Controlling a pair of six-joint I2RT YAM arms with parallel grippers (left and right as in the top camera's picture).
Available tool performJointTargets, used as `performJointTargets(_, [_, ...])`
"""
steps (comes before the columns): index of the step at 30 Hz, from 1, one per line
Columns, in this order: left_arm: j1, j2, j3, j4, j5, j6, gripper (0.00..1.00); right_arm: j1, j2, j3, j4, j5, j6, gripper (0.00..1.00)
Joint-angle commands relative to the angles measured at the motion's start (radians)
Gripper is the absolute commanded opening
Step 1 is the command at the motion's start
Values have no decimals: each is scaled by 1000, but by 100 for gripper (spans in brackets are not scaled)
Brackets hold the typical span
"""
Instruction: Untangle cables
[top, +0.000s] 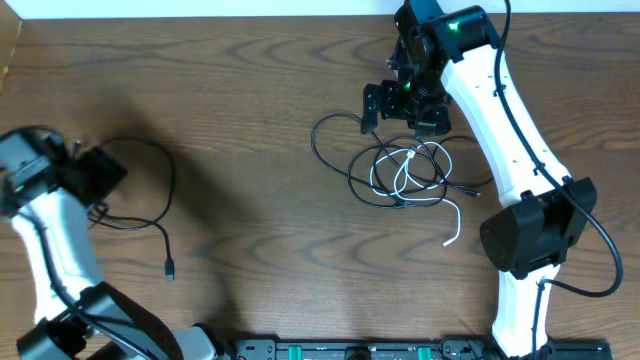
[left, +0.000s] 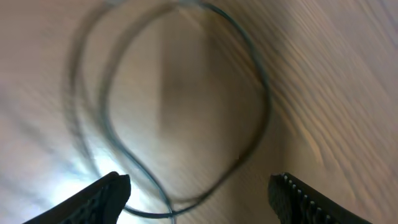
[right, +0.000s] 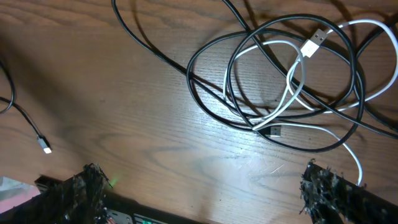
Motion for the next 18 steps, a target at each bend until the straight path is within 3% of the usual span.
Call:
performJointTargets(1, [-95, 33, -15, -6, -21, 79, 76, 4, -32, 8, -3, 2, -12, 99])
performJointTargets(10, [-255, 129, -15, -3, -196, 81, 72, 5, -32, 8, -3, 2, -12, 99])
performJointTargets(16, [-274, 217, -15, -9, -325, 87, 71, 5, -32, 8, -3, 2, -12, 99])
performJointTargets(18, [-272, 249, -15, -8, -328, 86, 65, 5, -32, 8, -3, 2, -12, 99])
